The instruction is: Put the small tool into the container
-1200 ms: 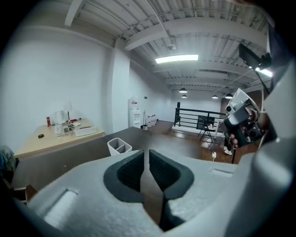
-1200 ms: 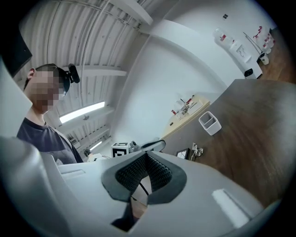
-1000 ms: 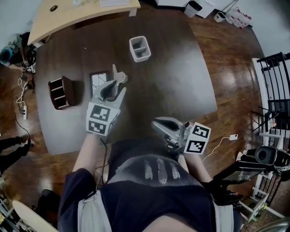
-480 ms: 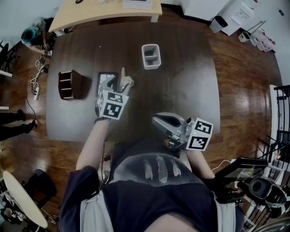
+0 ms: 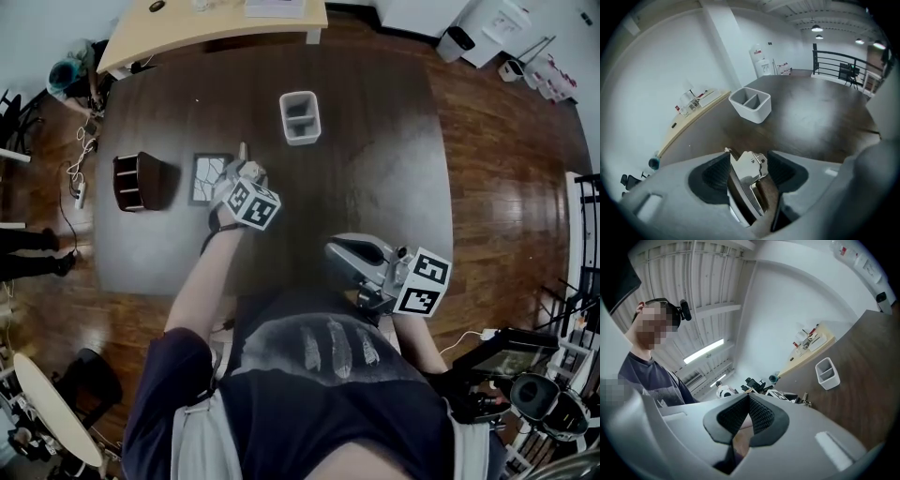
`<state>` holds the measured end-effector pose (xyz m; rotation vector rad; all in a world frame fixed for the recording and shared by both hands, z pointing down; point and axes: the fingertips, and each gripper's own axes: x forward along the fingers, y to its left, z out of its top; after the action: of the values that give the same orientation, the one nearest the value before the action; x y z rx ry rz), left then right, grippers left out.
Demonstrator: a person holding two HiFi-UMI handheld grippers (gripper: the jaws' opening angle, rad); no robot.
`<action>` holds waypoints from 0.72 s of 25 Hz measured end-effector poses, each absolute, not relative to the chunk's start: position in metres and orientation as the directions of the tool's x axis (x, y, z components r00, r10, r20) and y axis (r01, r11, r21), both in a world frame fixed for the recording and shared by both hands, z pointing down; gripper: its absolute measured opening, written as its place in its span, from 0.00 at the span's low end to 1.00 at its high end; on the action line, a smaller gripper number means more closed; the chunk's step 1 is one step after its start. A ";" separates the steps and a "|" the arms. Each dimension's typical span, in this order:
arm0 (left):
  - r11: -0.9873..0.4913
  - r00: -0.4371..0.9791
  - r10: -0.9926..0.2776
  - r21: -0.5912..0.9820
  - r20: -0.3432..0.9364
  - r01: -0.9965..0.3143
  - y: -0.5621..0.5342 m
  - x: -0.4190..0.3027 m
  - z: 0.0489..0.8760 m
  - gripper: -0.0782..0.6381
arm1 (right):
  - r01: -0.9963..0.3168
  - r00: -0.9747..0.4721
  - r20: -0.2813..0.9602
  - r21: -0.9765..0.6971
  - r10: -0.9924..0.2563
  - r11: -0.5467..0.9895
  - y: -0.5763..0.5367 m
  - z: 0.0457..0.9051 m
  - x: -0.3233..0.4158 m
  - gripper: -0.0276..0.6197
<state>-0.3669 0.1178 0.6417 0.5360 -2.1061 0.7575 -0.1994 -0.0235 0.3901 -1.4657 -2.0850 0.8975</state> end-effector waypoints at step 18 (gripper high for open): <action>0.691 -0.495 -0.108 -0.293 0.862 -0.661 0.126 -0.374 0.670 0.26 | 0.663 -0.310 0.012 -0.714 0.951 0.225 -0.019 0.396 -0.212 0.04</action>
<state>-0.3742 0.1263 0.6696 0.5917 -1.9996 0.7753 -0.2115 -0.0190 0.3962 -1.4836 -2.0549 0.8524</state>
